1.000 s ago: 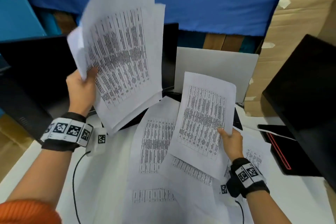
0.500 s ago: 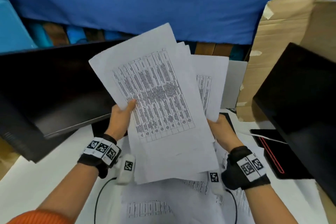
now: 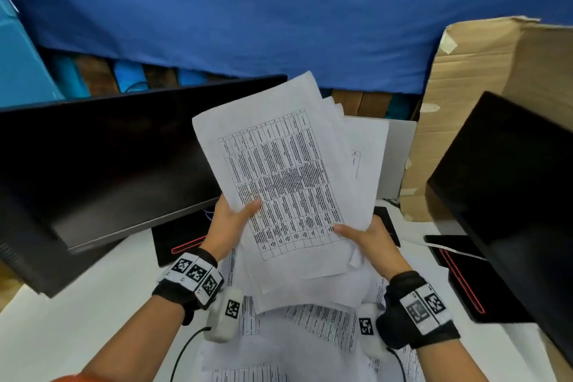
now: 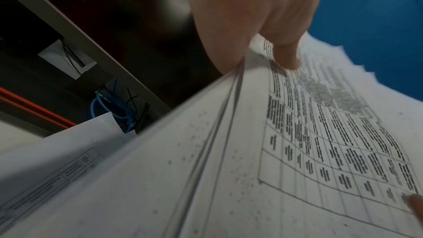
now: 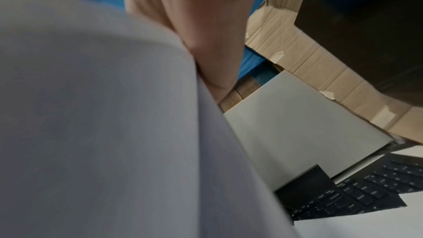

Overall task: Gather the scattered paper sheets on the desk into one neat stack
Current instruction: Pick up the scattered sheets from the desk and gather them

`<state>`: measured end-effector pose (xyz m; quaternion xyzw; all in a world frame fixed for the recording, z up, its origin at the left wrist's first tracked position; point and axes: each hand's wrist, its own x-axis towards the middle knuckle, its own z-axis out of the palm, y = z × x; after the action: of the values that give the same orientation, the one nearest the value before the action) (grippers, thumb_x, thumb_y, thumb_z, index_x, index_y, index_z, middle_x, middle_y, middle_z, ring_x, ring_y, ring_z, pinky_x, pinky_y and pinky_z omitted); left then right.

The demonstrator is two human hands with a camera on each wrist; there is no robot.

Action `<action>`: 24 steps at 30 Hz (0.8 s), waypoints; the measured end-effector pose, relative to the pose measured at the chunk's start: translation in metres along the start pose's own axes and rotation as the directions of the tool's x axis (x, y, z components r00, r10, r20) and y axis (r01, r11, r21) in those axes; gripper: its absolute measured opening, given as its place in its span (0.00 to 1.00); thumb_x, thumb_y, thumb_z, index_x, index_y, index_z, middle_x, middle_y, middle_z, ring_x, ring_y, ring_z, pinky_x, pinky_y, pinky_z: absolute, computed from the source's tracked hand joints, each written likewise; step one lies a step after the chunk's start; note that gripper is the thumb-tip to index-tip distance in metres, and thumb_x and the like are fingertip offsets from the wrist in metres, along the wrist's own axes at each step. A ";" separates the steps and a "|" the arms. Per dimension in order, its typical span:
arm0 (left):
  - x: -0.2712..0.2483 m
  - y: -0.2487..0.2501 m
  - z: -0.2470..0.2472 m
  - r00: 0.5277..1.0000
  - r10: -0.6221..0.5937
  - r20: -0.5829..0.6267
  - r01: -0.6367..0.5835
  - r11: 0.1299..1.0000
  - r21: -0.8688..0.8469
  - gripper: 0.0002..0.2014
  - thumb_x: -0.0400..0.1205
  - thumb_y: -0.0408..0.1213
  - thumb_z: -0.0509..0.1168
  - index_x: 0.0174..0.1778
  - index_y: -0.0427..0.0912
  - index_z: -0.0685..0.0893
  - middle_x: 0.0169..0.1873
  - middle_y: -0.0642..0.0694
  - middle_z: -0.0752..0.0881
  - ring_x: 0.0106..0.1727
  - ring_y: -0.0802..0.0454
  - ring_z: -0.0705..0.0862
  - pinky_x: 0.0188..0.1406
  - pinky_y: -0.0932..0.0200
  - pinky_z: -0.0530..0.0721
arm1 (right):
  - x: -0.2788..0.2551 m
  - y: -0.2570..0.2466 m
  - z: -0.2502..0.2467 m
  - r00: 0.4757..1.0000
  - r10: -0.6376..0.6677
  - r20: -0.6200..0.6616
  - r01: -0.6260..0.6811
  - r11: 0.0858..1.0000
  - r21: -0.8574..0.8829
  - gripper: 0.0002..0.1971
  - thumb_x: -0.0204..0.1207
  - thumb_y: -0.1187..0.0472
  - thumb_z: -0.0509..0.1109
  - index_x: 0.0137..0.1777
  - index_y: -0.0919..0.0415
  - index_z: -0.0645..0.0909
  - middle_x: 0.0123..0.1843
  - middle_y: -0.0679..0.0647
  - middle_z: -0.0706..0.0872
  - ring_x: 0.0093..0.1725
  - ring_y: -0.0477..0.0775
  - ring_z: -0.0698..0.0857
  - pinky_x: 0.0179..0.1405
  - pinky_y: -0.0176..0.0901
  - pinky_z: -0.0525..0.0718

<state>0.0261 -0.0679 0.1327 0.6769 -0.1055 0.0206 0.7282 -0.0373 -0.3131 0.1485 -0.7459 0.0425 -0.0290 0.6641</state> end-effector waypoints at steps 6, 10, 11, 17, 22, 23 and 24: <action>-0.002 0.003 -0.004 1.000 0.012 0.002 -0.012 0.990 -0.140 0.20 0.65 0.37 0.75 0.53 0.47 0.82 0.42 0.55 0.92 0.49 0.60 0.89 0.52 0.59 0.87 | 0.007 -0.005 0.001 0.995 -0.030 -0.094 0.024 0.998 -0.059 0.13 0.65 0.68 0.78 0.43 0.51 0.82 0.41 0.42 0.86 0.41 0.35 0.84 0.33 0.20 0.81; -0.002 -0.002 -0.009 0.997 0.006 0.072 0.005 0.989 -0.146 0.35 0.49 0.51 0.82 0.53 0.52 0.81 0.47 0.60 0.91 0.53 0.60 0.88 0.51 0.64 0.87 | 0.008 -0.005 0.008 1.000 0.001 -0.030 -0.003 0.996 -0.084 0.15 0.64 0.67 0.79 0.42 0.48 0.80 0.42 0.42 0.85 0.43 0.35 0.83 0.42 0.26 0.80; -0.003 -0.003 -0.008 0.996 0.004 0.087 0.008 0.991 -0.136 0.35 0.49 0.52 0.82 0.53 0.51 0.82 0.47 0.60 0.91 0.53 0.60 0.88 0.53 0.63 0.86 | 0.009 -0.002 0.010 1.000 0.004 -0.018 -0.006 0.997 -0.083 0.15 0.64 0.68 0.79 0.44 0.50 0.80 0.42 0.41 0.85 0.43 0.34 0.82 0.44 0.25 0.80; -0.009 -0.001 -0.006 0.993 0.040 0.109 -0.026 0.992 -0.127 0.33 0.54 0.49 0.80 0.55 0.49 0.81 0.48 0.60 0.91 0.53 0.60 0.88 0.48 0.67 0.85 | 0.009 0.002 0.016 0.999 0.005 -0.050 -0.008 0.999 -0.053 0.18 0.65 0.70 0.78 0.55 0.61 0.82 0.43 0.44 0.84 0.43 0.34 0.81 0.55 0.36 0.81; -0.003 0.017 -0.011 0.986 0.106 0.130 -0.090 0.988 -0.126 0.27 0.59 0.42 0.78 0.55 0.46 0.82 0.48 0.56 0.91 0.54 0.56 0.88 0.49 0.64 0.86 | 0.008 -0.014 0.009 0.995 -0.085 -0.047 0.085 0.996 0.013 0.15 0.66 0.69 0.77 0.43 0.48 0.80 0.42 0.39 0.85 0.36 0.25 0.85 0.34 0.16 0.78; -0.003 0.019 -0.012 0.983 0.120 0.138 -0.103 0.987 -0.124 0.25 0.60 0.40 0.76 0.54 0.45 0.83 0.46 0.56 0.91 0.51 0.57 0.88 0.46 0.66 0.86 | 0.009 -0.014 0.007 0.995 -0.086 -0.045 0.087 0.996 0.021 0.15 0.66 0.69 0.77 0.45 0.48 0.81 0.44 0.41 0.86 0.38 0.25 0.85 0.37 0.17 0.80; -0.003 0.020 -0.013 0.983 0.124 0.136 -0.108 0.987 -0.117 0.24 0.59 0.40 0.75 0.51 0.45 0.84 0.43 0.57 0.92 0.48 0.60 0.89 0.43 0.68 0.85 | 0.008 -0.013 0.007 0.995 -0.083 -0.049 0.084 0.996 0.026 0.15 0.66 0.68 0.77 0.48 0.50 0.82 0.45 0.43 0.87 0.40 0.27 0.86 0.39 0.19 0.81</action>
<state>0.0217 -0.0527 0.1511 0.6285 -0.1976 0.0086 0.7522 -0.0284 -0.3059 0.1600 -0.7369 0.0269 -0.0754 0.6713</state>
